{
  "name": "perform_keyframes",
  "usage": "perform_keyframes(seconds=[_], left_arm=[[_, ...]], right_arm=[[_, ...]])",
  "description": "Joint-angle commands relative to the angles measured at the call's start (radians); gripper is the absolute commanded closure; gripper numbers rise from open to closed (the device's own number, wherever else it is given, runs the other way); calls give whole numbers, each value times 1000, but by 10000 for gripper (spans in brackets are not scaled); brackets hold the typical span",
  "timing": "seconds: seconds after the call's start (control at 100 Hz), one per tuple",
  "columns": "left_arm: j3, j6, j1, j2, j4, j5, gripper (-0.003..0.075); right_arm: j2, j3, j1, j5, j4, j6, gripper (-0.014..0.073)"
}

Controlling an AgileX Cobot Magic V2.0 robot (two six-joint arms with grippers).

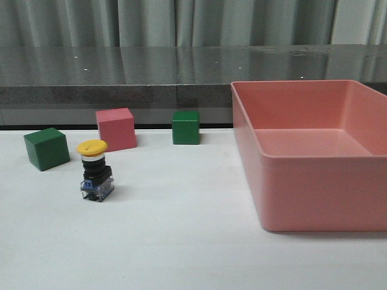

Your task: Place and stand button with both arms

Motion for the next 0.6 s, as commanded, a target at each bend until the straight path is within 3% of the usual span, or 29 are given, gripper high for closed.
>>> perform_keyframes(seconds=[0.0, 0.44, 0.59], left_arm=[[21, -13, 5, -30, -25, -119, 740], [57, -10, 6, -41, 7, -157, 740], [69, -29, 15, -43, -13, -261, 740]], right_arm=[[10, -28, -5, -84, 10, 2, 670], [10, -28, -5, -84, 10, 2, 670], [10, -28, -5, -84, 10, 2, 670]])
